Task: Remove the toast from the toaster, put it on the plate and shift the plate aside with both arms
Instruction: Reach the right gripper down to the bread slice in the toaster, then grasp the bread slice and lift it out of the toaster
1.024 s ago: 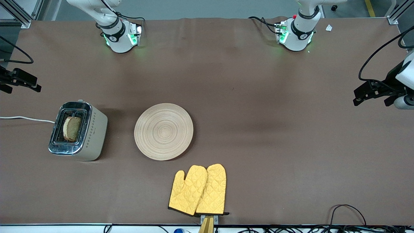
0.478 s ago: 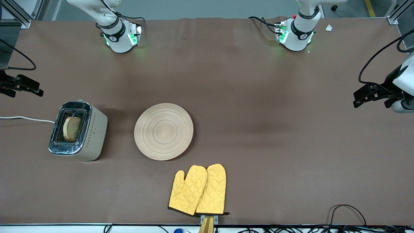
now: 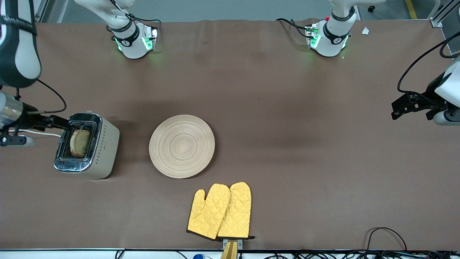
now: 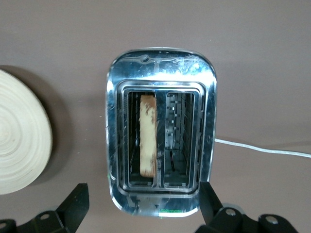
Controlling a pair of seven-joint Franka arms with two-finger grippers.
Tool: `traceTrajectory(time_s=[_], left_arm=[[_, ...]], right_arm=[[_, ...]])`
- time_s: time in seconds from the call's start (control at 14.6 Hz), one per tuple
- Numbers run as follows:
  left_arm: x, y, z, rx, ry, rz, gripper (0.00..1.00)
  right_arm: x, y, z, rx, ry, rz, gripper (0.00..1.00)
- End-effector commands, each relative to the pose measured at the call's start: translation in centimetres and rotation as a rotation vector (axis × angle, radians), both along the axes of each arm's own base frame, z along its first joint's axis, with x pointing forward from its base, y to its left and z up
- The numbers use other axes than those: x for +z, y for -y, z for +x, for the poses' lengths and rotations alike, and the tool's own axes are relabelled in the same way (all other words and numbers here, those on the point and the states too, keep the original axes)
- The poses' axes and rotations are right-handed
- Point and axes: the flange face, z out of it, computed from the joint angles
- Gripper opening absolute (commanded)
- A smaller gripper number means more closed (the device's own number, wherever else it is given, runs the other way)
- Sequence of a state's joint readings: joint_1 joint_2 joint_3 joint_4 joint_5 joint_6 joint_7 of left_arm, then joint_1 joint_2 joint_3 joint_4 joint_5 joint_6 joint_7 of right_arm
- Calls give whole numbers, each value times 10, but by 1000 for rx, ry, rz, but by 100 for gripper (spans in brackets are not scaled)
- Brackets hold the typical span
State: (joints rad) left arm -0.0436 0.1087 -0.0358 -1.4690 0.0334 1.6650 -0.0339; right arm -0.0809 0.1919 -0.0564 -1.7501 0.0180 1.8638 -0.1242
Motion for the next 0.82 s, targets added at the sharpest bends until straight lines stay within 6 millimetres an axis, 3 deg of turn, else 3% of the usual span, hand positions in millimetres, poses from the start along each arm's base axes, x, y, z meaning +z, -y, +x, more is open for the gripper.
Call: traceTrajectory(time_s=[0.0, 0.2, 0.27, 0.34, 0.55, 0.61, 0.68, 0.75], left_arm=[[3, -3, -1, -5, 2, 12, 100], [2, -4, -1, -8, 1, 12, 100], [1, -3, -1, -10, -1, 12, 100], [1, -3, -1, -10, -1, 11, 100], [1, -4, 0, -8, -1, 11, 100], [1, -4, 0, -8, -1, 11, 100], [1, -3, 0, -8, -1, 9, 100], [1, -3, 0, -8, -1, 9, 100]], right_arm=[[-38, 17, 8, -30, -8, 11, 100], [-64, 18, 8, -33, 1, 8, 100], [-71, 16, 8, -29, -11, 10, 89], [-74, 15, 9, -27, -18, 11, 67], [-77, 11, 8, -36, -34, 12, 39], [-77, 6, 7, -52, -48, 12, 22], [-77, 1, 7, -71, -55, 10, 10], [-77, 0, 7, -78, -58, 9, 6]])
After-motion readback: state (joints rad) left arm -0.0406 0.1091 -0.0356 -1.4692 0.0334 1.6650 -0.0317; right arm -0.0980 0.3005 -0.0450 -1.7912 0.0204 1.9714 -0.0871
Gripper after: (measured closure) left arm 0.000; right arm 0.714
